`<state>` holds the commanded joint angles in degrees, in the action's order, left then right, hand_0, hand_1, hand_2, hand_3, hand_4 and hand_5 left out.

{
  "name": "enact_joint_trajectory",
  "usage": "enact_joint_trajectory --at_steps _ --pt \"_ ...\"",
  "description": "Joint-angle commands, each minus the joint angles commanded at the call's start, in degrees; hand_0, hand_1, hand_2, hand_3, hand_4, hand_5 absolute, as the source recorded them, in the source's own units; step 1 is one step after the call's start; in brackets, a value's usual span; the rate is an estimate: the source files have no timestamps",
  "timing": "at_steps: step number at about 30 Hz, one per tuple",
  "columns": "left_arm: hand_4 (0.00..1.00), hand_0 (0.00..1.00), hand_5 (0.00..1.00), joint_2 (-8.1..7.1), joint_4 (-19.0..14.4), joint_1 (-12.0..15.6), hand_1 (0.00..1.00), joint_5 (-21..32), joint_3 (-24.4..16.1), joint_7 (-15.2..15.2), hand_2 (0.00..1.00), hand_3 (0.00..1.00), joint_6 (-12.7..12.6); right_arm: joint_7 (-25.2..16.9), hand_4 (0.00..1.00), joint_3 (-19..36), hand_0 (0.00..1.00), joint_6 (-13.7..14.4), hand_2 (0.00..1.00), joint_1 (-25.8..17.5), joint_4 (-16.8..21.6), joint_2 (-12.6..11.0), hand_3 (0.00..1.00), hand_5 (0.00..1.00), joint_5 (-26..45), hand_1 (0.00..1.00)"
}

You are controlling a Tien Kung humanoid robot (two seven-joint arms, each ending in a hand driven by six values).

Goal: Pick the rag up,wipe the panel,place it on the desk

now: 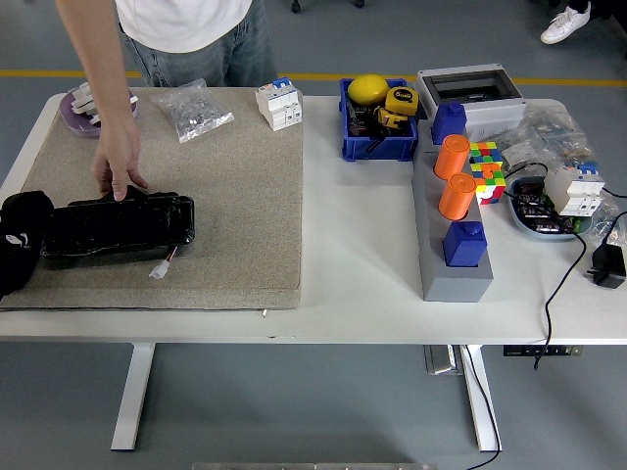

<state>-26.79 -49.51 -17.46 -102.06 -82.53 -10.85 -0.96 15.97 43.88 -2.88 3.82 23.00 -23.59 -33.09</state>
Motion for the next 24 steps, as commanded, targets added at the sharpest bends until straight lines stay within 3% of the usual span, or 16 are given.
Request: enact_joint_trajectory --at_steps 9,10,15,16,21,22,24 --pt "0.89 0.357 0.394 -0.15 0.76 -0.5 0.624 0.86 1.39 0.16 0.679 0.631 -0.15 -0.17 0.998 1.02 0.7 0.26 0.702 0.08 0.14 0.07 0.665 0.492 -0.47 0.647" --pt "0.869 0.315 0.369 -0.19 0.84 -0.54 0.561 0.96 1.5 0.22 0.627 0.608 -0.24 -0.18 0.998 1.08 0.7 0.27 0.702 0.09 0.15 0.08 0.667 0.49 -0.5 0.647" --pt "0.869 0.315 0.369 -0.39 1.2 -0.89 0.561 1.21 2.01 0.36 0.627 0.608 -0.41 -0.28 0.998 1.83 0.7 0.42 0.702 0.13 0.14 0.17 0.667 0.49 -0.77 0.647" --pt "0.806 0.292 0.26 -0.41 1.22 -0.93 0.47 1.19 2.09 0.34 0.581 0.584 -0.4 -0.29 0.998 1.97 0.699 0.44 0.702 0.13 0.15 0.19 0.67 0.49 -0.84 0.647" --pt "0.806 0.292 0.26 -0.41 1.57 -1.23 0.47 0.74 2.94 0.19 0.581 0.584 -0.42 -0.43 0.998 3.05 0.699 0.66 0.702 0.17 0.22 0.25 0.67 0.49 -1.39 0.647" --pt "0.731 0.259 0.153 -0.4 1.63 -1.25 0.371 0.63 3.07 0.19 0.564 0.569 -0.46 -0.46 0.998 3.21 0.7 0.71 0.702 0.18 0.23 0.26 0.669 0.49 -1.45 0.647" --pt "0.731 0.259 0.153 -0.34 1.76 -1.3 0.371 0.33 3.44 0.23 0.564 0.569 -0.75 -0.49 0.998 3.62 0.7 0.75 0.702 0.19 0.23 0.28 0.669 0.49 -1.68 0.647"
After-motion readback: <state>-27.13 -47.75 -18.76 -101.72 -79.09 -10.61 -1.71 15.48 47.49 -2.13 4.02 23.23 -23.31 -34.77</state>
